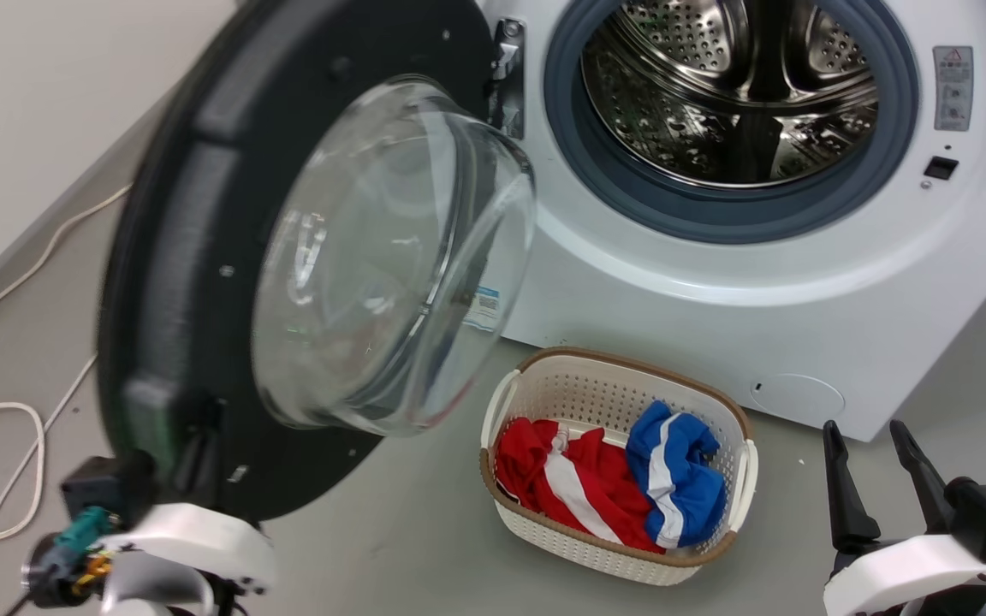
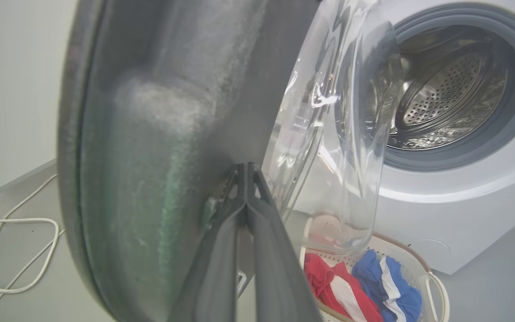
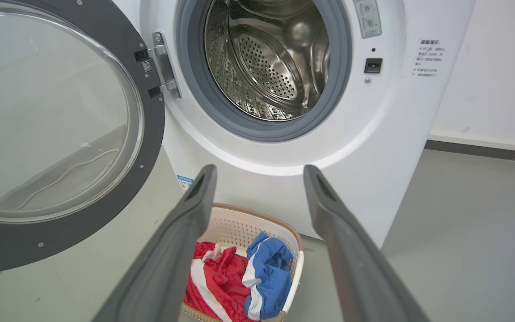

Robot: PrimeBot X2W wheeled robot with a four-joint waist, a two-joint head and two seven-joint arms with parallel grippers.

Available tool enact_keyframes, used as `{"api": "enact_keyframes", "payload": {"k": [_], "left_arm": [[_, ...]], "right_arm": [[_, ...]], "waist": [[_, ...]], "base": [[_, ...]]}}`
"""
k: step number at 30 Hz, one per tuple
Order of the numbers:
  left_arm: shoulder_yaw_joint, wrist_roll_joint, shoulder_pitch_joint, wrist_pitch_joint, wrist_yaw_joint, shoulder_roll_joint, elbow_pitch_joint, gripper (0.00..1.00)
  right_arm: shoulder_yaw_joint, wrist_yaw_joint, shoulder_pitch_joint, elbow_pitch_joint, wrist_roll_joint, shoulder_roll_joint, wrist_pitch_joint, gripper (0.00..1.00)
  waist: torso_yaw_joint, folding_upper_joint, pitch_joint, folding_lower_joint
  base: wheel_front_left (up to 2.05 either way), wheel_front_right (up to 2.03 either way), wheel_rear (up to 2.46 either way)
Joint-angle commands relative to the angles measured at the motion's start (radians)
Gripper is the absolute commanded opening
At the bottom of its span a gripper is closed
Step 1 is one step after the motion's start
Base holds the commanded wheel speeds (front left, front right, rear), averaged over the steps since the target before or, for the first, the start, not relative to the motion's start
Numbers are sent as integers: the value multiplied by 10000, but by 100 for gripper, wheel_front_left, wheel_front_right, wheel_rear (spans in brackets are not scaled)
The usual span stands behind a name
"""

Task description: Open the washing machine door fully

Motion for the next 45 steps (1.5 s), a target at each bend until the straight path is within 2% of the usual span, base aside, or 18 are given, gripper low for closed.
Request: {"api": "enact_keyframes", "payload": {"k": [1, 7, 15, 28, 33, 36, 45], "left_arm": [[317, -65, -298, -126, 12, 248, 224, 0], [1106, -650, -947, -410, -256, 558, 1287, 0], [1807, -1234, -2011, -795, -846, 1026, 3369, 0], [2429, -1433, -2798, -1185, -1111, 1548, 5248, 0], [2669, -1434, -2476, -1336, -1122, 1363, 5125, 0], [2462, -1027, -2142, -1355, -1033, 1287, 4722, 0], [1655, 357, -543, -1396, -359, 893, 2309, 0]], "right_arm": [[-5, -3, -146, 23, 1, 18, -42, 100], [16, -3, -314, 62, -82, 16, -11, 100], [118, -3, -523, 108, -61, 18, 110, 100], [119, -3, -490, 203, -10, 18, 4, 100], [94, -3, -338, 222, 68, 16, -67, 100], [96, -3, -243, 259, 81, 16, -67, 100], [36, -3, 205, 170, 131, 18, 12, 100]], "waist": [[-161, -1, 115, 0], [-573, -1, 367, 0], [-1018, -1, 667, 0], [-1401, -1, 716, 0], [-1375, -1, 499, 0], [-1335, -1, 278, 0], [-1060, -1, -337, 0]], "base": [[0, 0, 0], [0, 0, 0], [0, 0, 0], [0, 0, 0], [0, 0, 0], [0, 0, 0], [0, 0, 0]]}}
